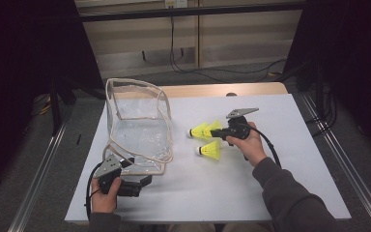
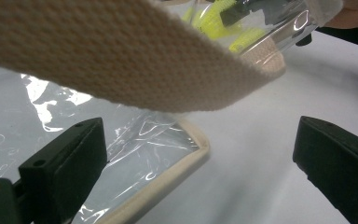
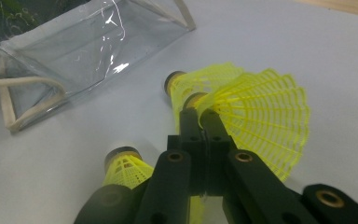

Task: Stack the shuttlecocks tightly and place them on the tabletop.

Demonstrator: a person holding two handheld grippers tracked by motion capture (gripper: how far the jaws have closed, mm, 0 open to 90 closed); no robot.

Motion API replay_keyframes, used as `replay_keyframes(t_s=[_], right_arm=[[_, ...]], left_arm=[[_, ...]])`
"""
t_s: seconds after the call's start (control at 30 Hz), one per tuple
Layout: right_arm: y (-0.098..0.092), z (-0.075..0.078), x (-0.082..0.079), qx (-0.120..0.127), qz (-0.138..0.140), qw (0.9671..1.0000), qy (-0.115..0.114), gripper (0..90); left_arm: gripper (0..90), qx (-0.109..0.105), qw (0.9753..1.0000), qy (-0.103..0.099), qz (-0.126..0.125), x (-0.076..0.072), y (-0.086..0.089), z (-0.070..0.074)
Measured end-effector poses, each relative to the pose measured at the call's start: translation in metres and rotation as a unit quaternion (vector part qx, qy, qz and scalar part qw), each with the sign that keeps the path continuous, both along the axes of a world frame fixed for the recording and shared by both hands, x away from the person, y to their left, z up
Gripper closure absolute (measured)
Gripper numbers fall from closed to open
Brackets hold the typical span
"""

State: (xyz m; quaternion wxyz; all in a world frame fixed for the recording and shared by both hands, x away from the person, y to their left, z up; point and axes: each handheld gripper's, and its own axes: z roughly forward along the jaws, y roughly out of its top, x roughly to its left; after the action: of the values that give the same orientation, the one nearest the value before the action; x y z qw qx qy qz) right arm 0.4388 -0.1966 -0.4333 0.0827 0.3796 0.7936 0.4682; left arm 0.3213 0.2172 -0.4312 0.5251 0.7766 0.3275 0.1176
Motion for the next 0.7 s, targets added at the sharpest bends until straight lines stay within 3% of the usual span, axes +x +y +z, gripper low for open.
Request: replay_keyframes(t_s=[0.3,0.57,0.7], right_arm=[[0.005,-0.005,0.003,0.024,-0.003,0.9997,0.003,89.6],[0.006,-0.011,0.006,0.012,-0.004,0.9997,0.020,89.4],[0.004,-0.014,0.005,-0.013,-0.001,0.9995,0.028,88.8]], left_arm=[[2.7,0.001,1.0000,0.000,-0.002,0.000,0.000,0.000],[2.7,0.002,1.0000,0.001,-0.002,0.000,-0.001,0.000],[2.7,0.001,1.0000,0.001,-0.002,0.000,-0.001,-0.001]])
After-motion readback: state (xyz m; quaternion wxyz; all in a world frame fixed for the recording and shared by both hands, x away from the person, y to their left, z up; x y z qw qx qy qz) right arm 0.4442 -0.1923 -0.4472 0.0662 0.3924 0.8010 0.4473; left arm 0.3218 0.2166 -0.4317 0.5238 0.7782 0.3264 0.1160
